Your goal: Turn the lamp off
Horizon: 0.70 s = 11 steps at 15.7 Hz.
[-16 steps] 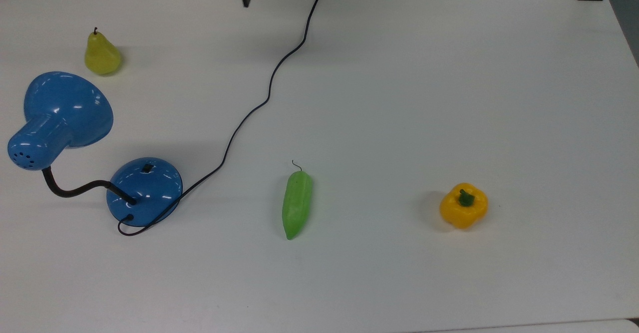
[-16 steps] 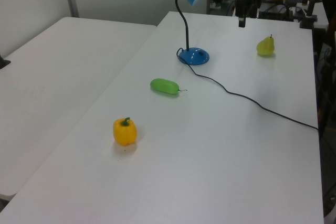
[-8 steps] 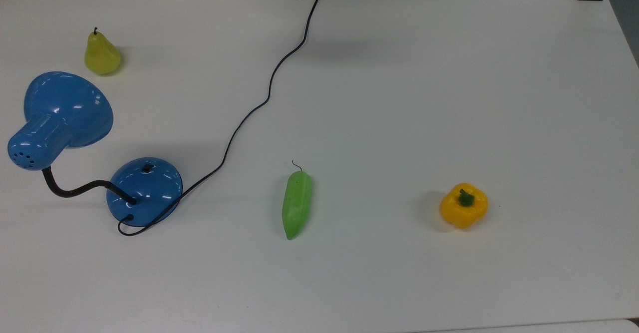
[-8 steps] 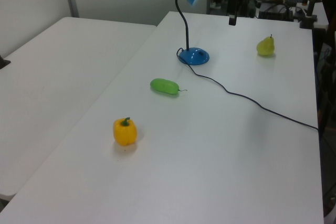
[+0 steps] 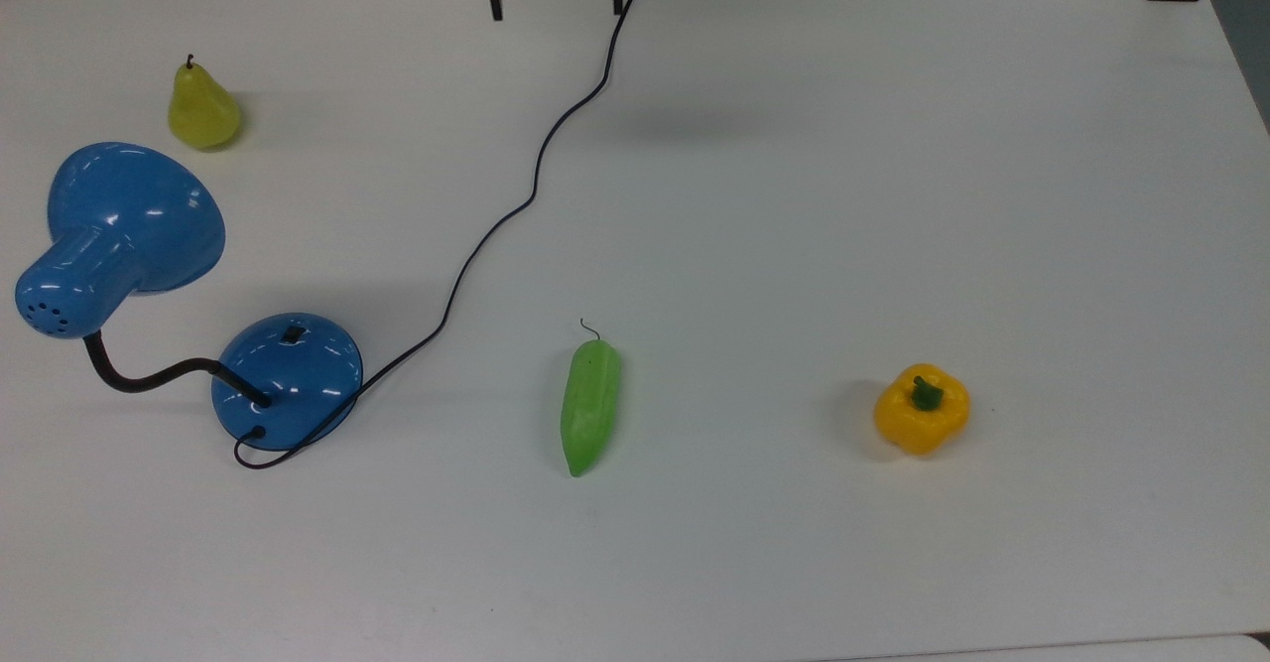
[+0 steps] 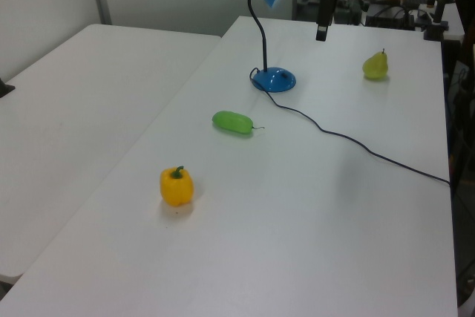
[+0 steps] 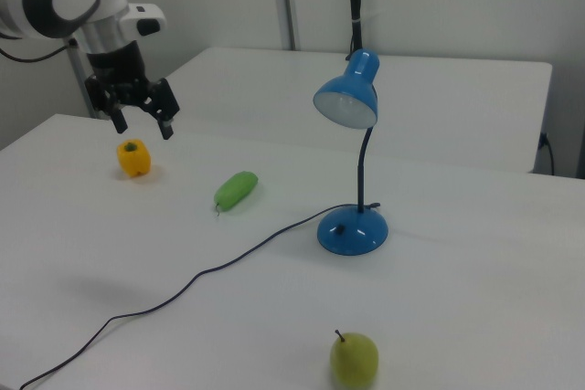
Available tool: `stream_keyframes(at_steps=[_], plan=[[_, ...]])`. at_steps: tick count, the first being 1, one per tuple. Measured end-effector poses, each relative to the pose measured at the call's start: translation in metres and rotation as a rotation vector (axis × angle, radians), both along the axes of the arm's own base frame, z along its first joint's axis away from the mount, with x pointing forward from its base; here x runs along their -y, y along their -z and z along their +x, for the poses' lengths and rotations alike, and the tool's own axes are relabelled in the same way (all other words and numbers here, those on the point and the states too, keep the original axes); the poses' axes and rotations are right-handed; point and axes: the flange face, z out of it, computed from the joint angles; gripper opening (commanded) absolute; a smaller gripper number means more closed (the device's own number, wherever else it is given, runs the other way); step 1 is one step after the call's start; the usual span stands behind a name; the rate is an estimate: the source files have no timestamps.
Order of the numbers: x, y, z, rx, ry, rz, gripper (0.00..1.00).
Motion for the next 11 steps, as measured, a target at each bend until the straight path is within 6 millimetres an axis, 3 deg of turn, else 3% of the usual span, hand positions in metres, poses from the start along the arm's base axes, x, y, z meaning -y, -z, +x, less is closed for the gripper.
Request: stream_keyframes(at_steps=[6, 11], plan=[[0.011, -0.001, 0.002, 0.01, -0.042, -0.005, 1.0], [0.015, -0.014, -0.004, 0.026, 0.006, 0.019, 1.0]])
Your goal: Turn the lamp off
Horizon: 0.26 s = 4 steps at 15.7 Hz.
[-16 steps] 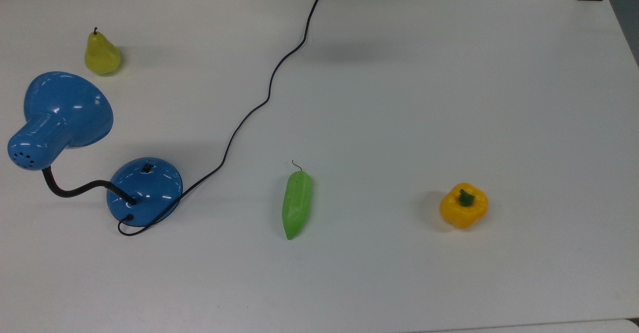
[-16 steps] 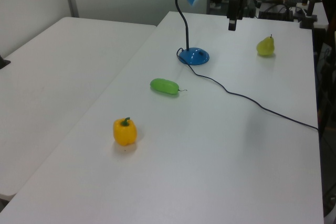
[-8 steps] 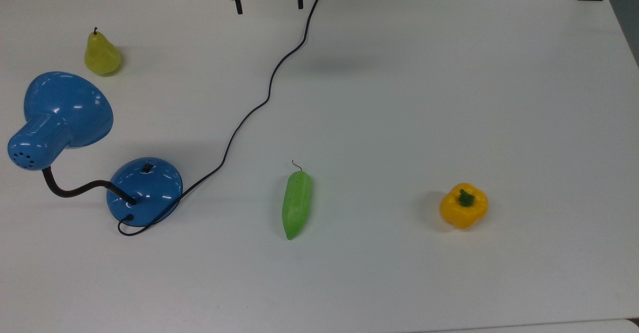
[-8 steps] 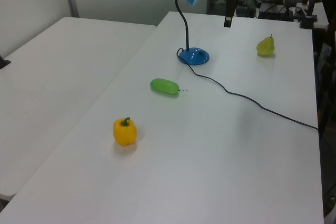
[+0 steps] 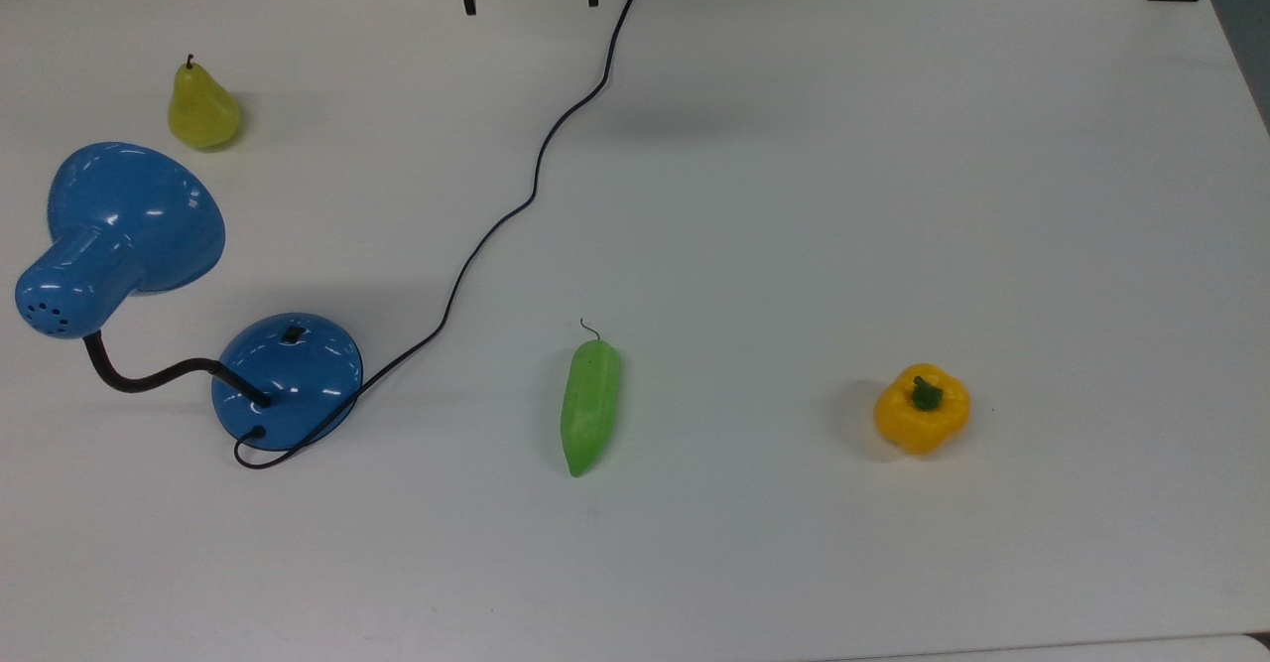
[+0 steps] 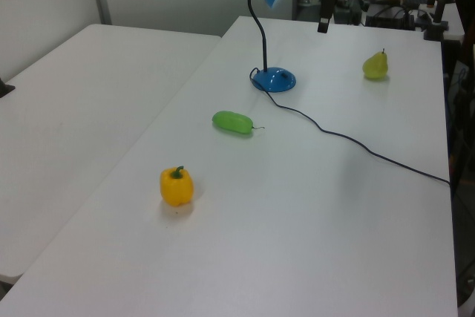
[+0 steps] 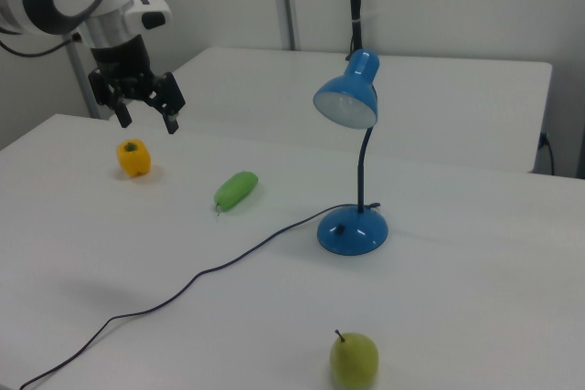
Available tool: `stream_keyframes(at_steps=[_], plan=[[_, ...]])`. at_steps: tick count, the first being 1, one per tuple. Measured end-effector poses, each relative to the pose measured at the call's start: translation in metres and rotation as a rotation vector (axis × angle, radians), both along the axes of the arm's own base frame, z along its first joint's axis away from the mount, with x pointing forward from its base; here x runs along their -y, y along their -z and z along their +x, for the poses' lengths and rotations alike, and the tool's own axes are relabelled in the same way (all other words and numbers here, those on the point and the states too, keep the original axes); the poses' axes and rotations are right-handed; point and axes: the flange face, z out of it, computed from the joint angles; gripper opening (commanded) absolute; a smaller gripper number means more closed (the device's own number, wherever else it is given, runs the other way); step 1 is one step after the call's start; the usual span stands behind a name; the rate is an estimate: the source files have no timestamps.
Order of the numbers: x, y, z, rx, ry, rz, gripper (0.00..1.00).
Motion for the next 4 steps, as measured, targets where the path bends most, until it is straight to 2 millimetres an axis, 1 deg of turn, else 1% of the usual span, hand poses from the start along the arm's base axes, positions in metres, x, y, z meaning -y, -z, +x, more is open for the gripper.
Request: stream_keyframes(at_steps=[2, 4], plan=[[-0.0005, -0.0045, -0.0041, -0.005, 0.019, 0.027, 1.0], [-0.0019, -0.0049, -0.0051, -0.008, 0.023, 0.035, 1.0]])
